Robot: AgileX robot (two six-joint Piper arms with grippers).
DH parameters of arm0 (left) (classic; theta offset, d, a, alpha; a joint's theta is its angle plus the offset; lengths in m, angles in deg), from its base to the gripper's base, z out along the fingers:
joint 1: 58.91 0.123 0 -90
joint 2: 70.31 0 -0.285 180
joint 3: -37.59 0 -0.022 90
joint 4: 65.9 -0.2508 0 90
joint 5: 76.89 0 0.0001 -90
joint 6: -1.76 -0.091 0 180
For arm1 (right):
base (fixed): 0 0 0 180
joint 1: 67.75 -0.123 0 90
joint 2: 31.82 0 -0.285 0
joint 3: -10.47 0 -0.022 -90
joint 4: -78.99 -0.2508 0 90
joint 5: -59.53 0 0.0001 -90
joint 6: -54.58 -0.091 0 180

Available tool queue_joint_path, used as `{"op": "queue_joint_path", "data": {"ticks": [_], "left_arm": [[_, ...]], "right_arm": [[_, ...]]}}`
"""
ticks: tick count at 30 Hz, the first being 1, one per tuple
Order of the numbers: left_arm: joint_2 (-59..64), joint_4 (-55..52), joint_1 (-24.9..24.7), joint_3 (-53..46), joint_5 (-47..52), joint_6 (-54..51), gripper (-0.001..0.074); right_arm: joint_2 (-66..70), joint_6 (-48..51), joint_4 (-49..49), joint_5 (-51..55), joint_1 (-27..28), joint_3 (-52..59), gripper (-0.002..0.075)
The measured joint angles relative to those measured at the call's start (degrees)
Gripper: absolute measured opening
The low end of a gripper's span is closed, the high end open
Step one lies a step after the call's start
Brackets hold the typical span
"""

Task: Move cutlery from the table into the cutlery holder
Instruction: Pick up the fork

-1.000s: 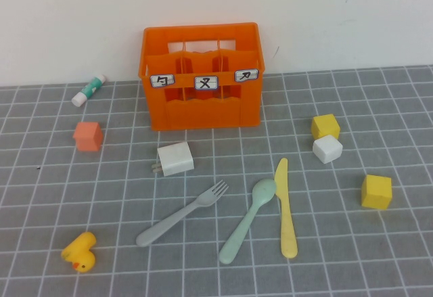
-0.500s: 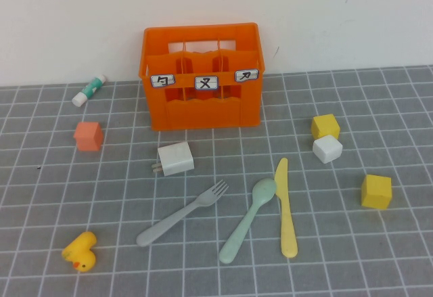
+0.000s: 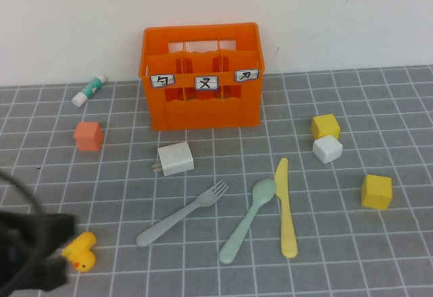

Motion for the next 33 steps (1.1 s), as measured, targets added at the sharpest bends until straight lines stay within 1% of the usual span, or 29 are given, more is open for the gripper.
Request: {"op": "queue_joint_path", "data": {"ticks": [3, 5, 7, 9, 11, 13, 15, 20, 22, 23, 24, 27, 29, 30, 33], "left_arm": [[7.5, 12.0, 0.0, 1.5, 2.6, -13.6, -0.0001], [12.1, 16.5, 0.0, 3.0, 2.0, -19.5, -0.0001], [17.1, 18.7, -0.3, 4.9, 0.2, -24.2, -0.0001], [22.1, 18.6, -1.7, 7.8, -1.0, -26.7, -0.0001], [26.6, 16.4, -4.0, 11.2, -1.3, -26.4, -0.0001], [30.5, 12.3, -7.4, 14.0, -1.4, -23.9, -0.0001], [34.2, 6.0, -10.9, 16.7, -2.0, -19.4, -0.0001], [41.8, -11.0, -17.6, 21.8, -2.7, -8.6, 0.0005], [44.5, -15.9, -20.0, 23.4, -2.6, -6.6, 0.0038], [46.0, -18.2, -21.1, 24.4, -2.5, -5.9, 0.0073], [47.3, -20.2, -21.9, 25.2, -2.5, -5.3, 0.0118], [52.3, -24.9, -24.2, 28.2, -2.5, -2.4, 0.0293], [55.8, -27.0, -25.0, 30.2, -2.1, 0.1, 0.0378], [57.4, -27.9, -25.1, 31.3, -1.8, 1.5, 0.0406], [61.7, -29.6, -25.1, 34.6, 0.1, 5.1, 0.0435]], "right_arm": [[3.1, 8.0, -7.5, -1.6, 0.0, 2.3, -0.0003], [3.7, 13.6, -12.8, -3.9, 0.0, 4.9, -0.0003], [3.7, 18.4, -18.1, -5.5, 0.0, 7.4, -0.0003], [3.7, 23.5, -22.3, -6.0, 0.0, 8.4, -0.0003], [3.7, 26.7, -24.3, -6.8, 0.0, 8.5, -0.0003], [3.7, 28.0, -25.2, -7.7, 0.0, 8.5, -0.0003], [3.7, 28.4, -25.5, -8.8, 0.0, 8.7, -0.0003], [3.7, 28.9, -25.6, -9.4, 0.0, 9.4, -0.0003], [3.7, 29.0, -25.7, -9.5, 0.0, 9.5, -0.0003], [3.7, 29.0, -25.8, -9.5, 0.0, 9.5, -0.0003], [3.7, 29.0, -25.8, -9.5, 0.0, 9.5, -0.0003], [3.7, 29.0, -25.9, -9.5, 0.0, 9.5, -0.0003], [3.7, 29.0, -25.9, -9.5, 0.0, 9.5, -0.0003], [3.7, 29.0, -25.9, -9.5, 0.0, 9.5, -0.0003], [3.7, 29.0, -26.1, -9.5, 0.0, 9.5, -0.0003]]}}
